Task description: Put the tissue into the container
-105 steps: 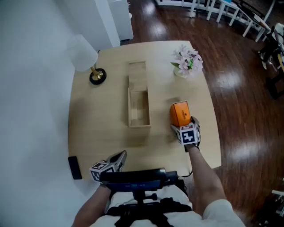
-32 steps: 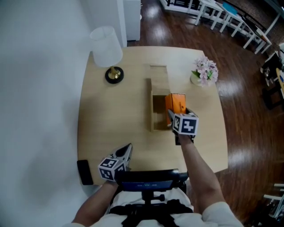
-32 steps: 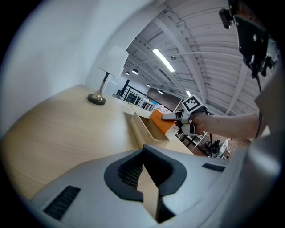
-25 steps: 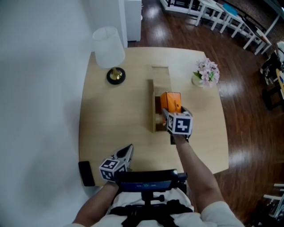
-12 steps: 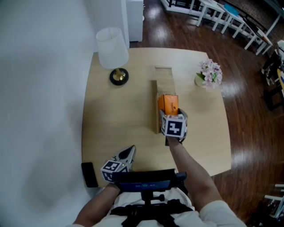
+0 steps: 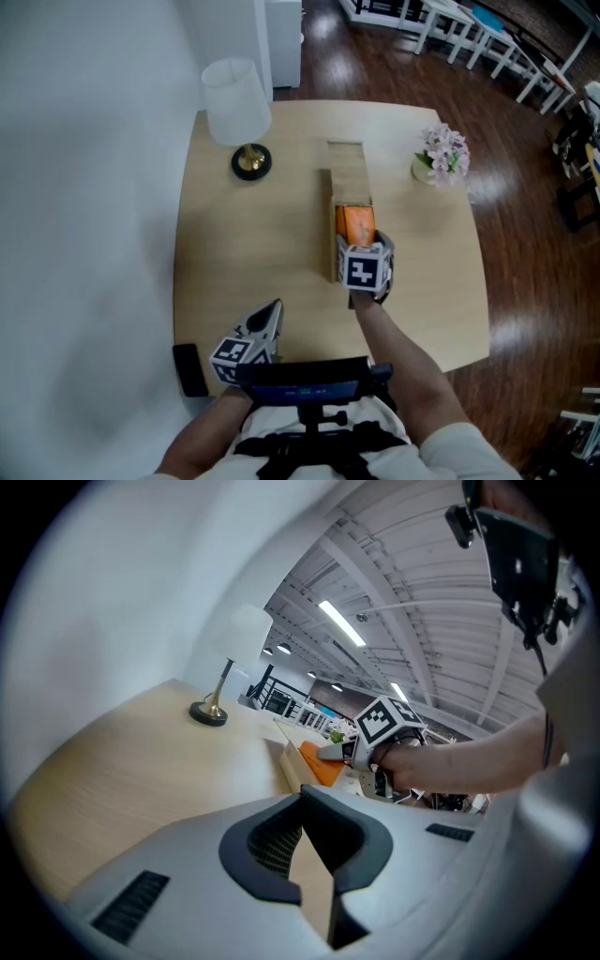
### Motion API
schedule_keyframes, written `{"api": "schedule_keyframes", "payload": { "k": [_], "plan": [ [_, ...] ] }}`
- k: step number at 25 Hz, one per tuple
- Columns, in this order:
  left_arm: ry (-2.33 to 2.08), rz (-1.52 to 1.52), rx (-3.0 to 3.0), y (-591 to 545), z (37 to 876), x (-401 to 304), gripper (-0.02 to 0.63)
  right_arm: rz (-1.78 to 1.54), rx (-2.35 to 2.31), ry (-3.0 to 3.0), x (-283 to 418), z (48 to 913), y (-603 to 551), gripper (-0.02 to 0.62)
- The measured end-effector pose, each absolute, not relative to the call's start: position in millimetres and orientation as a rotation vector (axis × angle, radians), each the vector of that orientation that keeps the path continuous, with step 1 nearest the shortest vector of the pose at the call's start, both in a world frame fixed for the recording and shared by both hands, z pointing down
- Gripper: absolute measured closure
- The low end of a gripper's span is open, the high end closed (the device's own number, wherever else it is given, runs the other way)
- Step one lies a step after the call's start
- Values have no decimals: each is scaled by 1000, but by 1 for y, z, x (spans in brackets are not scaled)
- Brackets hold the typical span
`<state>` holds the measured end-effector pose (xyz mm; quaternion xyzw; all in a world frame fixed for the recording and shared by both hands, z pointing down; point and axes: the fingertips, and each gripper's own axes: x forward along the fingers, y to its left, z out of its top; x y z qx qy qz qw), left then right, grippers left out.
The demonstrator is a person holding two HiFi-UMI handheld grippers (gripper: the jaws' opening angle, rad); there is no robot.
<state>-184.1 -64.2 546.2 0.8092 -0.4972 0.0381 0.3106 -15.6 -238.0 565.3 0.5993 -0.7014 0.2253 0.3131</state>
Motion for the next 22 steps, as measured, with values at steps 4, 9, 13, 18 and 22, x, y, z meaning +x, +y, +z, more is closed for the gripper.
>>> {"api": "schedule_keyframes", "payload": {
  "k": [4, 9, 13, 18, 22],
  "plan": [
    [-1322, 104, 2126, -65, 546, -186, 618, 583, 1572, -1843, -13, 571, -236, 225],
    [-1314, 98, 2128, -65, 543, -182, 618, 621, 1494, -1878, -22, 578, -231, 225],
    [-1301, 89, 2148, -66, 537, -176, 618, 650, 1457, -1893, -21, 581, -226, 225],
    [-1299, 84, 2166, -68, 531, -169, 618, 651, 1443, -1943, -19, 575, -219, 225],
    [-1324, 82, 2169, -71, 522, -167, 618, 642, 1428, -1983, -12, 567, -212, 225]
  ]
}}
